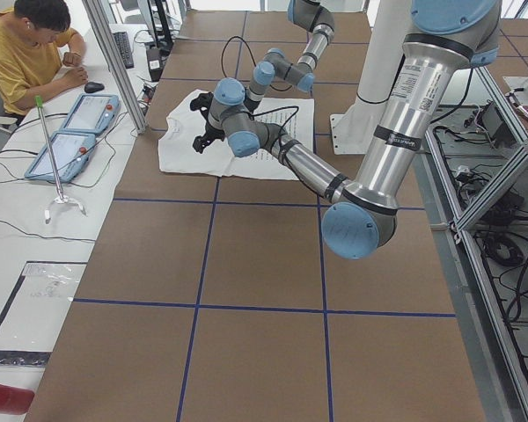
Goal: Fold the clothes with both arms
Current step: 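Withdraw the left gripper while the right gripper presses and smooths the folded sleeves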
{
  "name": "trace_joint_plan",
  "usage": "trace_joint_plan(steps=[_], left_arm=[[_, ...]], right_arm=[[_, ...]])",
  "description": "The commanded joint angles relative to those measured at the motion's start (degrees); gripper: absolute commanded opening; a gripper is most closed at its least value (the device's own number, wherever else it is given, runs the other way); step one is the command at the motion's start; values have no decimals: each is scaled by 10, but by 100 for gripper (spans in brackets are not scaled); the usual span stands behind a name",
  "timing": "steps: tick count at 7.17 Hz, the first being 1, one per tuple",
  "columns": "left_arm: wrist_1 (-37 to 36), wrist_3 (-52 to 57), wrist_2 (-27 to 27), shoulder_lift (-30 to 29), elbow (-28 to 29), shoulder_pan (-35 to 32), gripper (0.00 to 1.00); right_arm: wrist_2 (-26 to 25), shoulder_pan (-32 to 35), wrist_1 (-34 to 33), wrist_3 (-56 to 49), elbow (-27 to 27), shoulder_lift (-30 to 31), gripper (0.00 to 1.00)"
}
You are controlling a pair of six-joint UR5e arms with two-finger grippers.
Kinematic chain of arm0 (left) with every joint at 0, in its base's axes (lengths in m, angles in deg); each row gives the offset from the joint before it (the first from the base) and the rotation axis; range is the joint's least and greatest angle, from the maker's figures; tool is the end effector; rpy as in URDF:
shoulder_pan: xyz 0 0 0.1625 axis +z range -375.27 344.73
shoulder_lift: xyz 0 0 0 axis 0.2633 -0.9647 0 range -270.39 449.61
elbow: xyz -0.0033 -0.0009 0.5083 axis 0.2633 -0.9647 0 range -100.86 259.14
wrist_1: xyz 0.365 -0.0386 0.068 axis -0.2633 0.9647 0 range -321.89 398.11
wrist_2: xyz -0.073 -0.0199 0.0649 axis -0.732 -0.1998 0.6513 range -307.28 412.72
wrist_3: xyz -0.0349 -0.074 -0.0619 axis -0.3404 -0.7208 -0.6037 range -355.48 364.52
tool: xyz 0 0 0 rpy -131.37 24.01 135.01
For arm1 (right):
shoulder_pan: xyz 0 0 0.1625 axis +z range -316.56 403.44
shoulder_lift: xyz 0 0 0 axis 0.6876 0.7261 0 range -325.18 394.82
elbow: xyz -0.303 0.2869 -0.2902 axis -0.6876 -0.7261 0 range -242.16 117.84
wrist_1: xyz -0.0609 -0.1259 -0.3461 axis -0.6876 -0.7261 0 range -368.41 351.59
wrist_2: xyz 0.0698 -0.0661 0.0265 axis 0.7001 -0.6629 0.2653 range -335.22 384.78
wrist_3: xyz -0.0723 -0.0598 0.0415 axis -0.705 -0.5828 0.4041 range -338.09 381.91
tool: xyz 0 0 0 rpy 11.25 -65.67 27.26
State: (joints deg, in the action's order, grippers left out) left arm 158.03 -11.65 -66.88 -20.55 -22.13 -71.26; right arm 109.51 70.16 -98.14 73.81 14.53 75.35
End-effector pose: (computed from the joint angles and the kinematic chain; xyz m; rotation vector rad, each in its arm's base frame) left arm 0.2664 -0.5427 0.4131 0.7580 0.8749 0.5523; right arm -0.6582 -0.4912 0.3100 0.4159 -0.4893 -0.1625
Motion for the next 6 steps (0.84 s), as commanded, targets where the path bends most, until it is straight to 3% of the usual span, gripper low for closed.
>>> trace_joint_plan(steps=[1, 3, 5, 6], left_arm=[[19, -10, 1, 6, 4, 2, 100], [25, -10, 1, 11, 4, 2, 100], [25, -11, 1, 11, 3, 2, 100], [25, -17, 1, 11, 4, 2, 100]], right_arm=[[2, 1, -3, -1, 18, 2, 0], [0, 1, -8, 0, 42, 26, 0], [0, 15, -8, -1, 113, 99, 0], [0, 22, -8, -1, 122, 112, 4]])
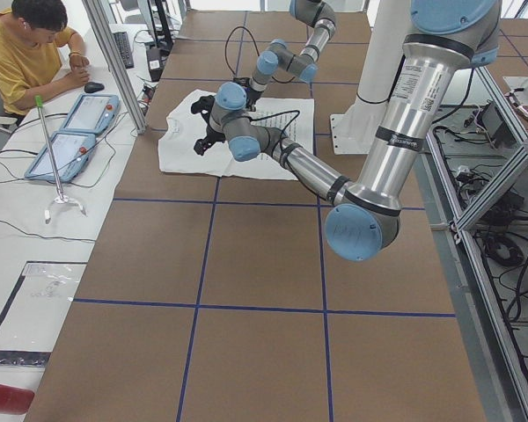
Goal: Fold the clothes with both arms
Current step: 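Withdraw the left gripper while the right gripper presses and smooths the folded sleeves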
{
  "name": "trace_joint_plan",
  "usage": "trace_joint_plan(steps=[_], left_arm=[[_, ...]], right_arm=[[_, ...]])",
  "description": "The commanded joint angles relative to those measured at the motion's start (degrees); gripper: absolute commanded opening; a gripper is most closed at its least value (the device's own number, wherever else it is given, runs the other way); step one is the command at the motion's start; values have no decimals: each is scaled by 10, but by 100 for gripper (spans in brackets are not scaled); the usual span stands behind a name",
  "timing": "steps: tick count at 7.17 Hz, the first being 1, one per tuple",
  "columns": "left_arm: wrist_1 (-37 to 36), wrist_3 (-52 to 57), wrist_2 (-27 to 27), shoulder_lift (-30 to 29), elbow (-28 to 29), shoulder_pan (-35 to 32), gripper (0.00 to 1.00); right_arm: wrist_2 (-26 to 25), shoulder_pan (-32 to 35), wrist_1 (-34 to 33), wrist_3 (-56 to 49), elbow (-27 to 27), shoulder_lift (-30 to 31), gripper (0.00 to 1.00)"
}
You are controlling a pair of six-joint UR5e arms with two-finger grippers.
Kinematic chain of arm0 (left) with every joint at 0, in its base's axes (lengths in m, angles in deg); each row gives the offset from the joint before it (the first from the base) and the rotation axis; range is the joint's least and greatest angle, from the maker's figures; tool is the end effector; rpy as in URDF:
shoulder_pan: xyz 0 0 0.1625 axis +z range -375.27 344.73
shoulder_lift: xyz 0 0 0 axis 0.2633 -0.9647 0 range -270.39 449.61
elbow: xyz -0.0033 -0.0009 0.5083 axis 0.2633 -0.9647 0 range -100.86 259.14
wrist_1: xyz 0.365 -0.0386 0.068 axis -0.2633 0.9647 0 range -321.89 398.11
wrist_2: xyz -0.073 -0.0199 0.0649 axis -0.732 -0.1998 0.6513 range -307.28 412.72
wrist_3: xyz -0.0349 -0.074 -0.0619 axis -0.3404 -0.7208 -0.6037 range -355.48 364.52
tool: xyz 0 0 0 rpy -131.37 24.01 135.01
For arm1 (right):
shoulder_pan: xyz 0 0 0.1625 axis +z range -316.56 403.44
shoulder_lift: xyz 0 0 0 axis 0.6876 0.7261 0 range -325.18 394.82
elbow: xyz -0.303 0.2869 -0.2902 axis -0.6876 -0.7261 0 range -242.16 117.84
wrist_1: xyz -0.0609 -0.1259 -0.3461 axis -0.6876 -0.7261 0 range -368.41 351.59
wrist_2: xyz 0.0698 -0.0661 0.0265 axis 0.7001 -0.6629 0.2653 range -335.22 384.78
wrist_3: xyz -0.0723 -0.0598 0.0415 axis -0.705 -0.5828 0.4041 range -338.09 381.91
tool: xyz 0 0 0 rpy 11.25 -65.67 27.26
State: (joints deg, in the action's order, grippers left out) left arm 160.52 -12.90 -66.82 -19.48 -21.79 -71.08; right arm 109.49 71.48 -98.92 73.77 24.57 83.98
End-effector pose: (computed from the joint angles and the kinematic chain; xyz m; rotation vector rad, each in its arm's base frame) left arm 0.2650 -0.5375 0.4214 0.7645 0.8892 0.5391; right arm -0.5947 -0.4786 0.3558 0.4277 -0.4933 -0.1401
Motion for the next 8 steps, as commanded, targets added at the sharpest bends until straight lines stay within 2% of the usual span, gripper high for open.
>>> trace_joint_plan(steps=[1, 2, 3, 5, 6, 7, 8], left_arm=[[0, -4, 0, 0, 0, 1, 100], [0, -4, 0, 0, -1, 0, 100], [0, -4, 0, 0, -1, 0, 100], [0, -5, 0, 0, -1, 1, 100], [0, -20, 0, -1, -3, 1, 100], [-2, -60, 3, -1, -15, 1, 100], [-2, -107, 4, 21, -46, 4, 100]], right_arm=[[-1, 12, 0, 1, 22, 29, 34], [-2, 13, 1, 2, 21, 35, 65], [-2, 17, 5, 4, 22, 42, 100], [0, 35, 9, 5, 28, 39, 100], [8, 42, 7, 10, 65, 44, 100], [39, 45, 8, 37, 107, 64, 100], [59, 46, 8, 68, 175, 99, 100]])
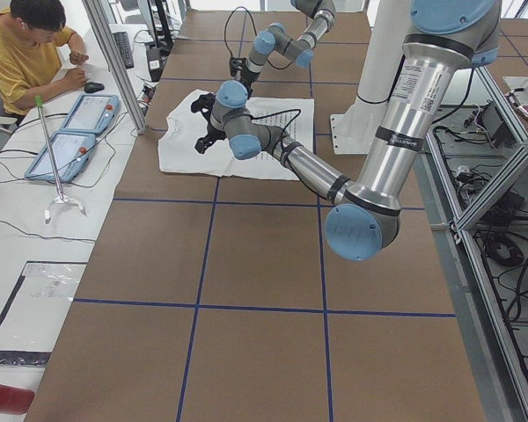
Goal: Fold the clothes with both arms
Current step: 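Withdraw the left gripper while the right gripper presses and smooths the folded sleeves, then move both grippers to the hem corners nearest the robot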
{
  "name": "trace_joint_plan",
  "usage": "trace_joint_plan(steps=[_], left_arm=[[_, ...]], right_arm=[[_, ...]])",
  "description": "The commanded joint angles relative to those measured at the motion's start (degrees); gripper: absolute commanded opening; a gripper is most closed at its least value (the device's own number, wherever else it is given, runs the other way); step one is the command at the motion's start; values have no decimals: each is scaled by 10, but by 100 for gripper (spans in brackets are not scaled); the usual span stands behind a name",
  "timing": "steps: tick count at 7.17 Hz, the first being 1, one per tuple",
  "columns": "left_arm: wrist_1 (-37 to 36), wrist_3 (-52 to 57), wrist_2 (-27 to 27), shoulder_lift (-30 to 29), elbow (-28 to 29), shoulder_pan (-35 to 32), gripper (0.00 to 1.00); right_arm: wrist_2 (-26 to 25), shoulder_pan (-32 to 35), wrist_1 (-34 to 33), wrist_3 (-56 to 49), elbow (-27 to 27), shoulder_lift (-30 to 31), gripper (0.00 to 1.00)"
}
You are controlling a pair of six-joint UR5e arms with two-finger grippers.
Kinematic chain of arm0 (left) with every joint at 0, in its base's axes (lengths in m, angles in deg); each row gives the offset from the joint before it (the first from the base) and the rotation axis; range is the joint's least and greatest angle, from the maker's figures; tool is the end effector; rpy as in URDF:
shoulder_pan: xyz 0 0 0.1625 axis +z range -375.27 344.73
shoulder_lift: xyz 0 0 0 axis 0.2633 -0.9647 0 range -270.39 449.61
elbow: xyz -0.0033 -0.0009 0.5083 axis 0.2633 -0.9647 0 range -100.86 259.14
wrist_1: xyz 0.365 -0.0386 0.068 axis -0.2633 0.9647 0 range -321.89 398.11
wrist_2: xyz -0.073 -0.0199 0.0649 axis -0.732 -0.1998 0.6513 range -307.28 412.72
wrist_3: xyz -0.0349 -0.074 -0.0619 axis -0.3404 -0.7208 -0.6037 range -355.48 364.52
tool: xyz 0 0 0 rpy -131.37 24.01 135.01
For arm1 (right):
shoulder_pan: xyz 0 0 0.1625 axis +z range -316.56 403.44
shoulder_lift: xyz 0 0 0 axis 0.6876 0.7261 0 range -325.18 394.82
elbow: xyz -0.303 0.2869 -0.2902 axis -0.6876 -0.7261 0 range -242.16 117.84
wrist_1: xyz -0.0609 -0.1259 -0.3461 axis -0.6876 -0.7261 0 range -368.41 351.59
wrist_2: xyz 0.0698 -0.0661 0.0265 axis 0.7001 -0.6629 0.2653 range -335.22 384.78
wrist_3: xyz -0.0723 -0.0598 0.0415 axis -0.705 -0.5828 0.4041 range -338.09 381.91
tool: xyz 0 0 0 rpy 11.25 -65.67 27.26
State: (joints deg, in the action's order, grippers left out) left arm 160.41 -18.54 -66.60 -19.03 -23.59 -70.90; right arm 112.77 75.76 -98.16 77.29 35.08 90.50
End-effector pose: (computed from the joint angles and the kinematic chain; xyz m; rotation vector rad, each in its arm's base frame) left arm 0.2614 -0.5295 0.4130 0.7372 0.9287 0.4577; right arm -0.5100 -0.4847 0.3609 0.4302 -0.5901 -0.0255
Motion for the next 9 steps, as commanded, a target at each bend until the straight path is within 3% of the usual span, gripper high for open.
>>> trace_joint_plan(steps=[1, 3, 5, 7, 9], left_arm=[[-1, -105, 2, 47, -67, 5, 100], [-1, -186, 19, 109, -133, 53, 100], [-1, -318, 131, 130, -168, 165, 100], [-1, -453, 254, 149, -175, 295, 100], [-1, -575, 354, 166, -174, 420, 100]], right_arm=[[30, -1, 0, 59, 151, 92, 100], [39, -30, 8, 158, 219, 152, 100], [3, -80, 156, 214, 228, 234, 100], [-110, -186, 172, 306, 278, 327, 100], [-153, -241, 174, 339, 307, 366, 100]])
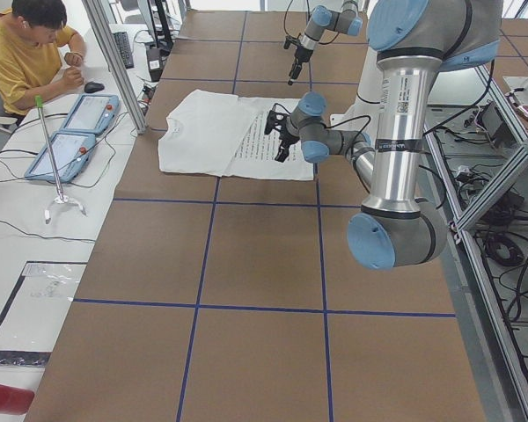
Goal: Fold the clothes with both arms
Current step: 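Move both grippers to the hem corners nearest the robot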
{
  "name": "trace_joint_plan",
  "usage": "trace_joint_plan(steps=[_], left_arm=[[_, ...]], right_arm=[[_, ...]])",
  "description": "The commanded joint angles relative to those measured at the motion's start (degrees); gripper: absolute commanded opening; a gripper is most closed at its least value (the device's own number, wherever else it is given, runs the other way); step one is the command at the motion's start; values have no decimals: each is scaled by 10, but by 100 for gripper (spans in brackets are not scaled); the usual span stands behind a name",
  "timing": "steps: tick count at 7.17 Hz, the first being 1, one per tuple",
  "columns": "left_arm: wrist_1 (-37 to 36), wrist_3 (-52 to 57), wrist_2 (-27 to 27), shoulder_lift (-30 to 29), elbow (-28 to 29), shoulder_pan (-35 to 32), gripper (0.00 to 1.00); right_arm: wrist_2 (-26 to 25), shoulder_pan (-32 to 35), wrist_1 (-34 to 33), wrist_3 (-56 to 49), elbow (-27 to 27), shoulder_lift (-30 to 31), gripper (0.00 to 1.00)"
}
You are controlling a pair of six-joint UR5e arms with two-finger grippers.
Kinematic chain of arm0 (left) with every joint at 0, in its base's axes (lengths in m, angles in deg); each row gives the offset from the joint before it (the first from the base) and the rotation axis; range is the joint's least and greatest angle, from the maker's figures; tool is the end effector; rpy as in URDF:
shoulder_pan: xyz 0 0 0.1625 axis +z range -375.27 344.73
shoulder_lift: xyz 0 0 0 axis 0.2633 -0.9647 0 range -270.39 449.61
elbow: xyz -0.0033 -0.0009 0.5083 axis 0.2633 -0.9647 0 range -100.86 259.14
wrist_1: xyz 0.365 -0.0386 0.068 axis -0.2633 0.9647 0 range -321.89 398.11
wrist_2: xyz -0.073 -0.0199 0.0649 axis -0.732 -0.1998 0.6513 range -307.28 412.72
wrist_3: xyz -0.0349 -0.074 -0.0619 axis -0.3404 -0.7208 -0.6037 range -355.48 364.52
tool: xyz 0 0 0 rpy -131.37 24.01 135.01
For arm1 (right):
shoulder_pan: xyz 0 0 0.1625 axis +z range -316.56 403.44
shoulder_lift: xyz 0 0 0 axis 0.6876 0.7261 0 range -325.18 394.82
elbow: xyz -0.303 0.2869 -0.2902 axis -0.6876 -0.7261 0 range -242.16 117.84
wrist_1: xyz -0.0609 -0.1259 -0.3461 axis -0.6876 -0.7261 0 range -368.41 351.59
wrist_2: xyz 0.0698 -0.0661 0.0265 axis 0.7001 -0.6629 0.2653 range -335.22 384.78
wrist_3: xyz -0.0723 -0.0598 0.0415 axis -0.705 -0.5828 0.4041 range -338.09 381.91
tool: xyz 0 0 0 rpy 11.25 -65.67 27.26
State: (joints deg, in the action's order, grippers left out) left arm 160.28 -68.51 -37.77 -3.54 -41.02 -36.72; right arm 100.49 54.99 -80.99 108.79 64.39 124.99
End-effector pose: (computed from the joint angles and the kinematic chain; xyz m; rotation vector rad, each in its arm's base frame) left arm 0.3742 -0.2894 0.4304 0.3690 1.0819 -0.0648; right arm -0.3781 -0.2392 0.4422 0.3488 -0.8989 0.2526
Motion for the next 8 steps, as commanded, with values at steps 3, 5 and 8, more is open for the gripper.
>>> trace_joint_plan(steps=[3, 5, 8], left_arm=[[-1, -112, 92, 11, 35, 124, 99], [-4, -111, 92, 14, 45, 124, 96], [-5, -109, 92, 13, 54, 124, 87]], right_arm=[[-35, -37, 2, 24, 12, 21, 100], [-39, -38, 2, 24, 11, 21, 100], [-39, -39, 2, 24, 9, 21, 100]])
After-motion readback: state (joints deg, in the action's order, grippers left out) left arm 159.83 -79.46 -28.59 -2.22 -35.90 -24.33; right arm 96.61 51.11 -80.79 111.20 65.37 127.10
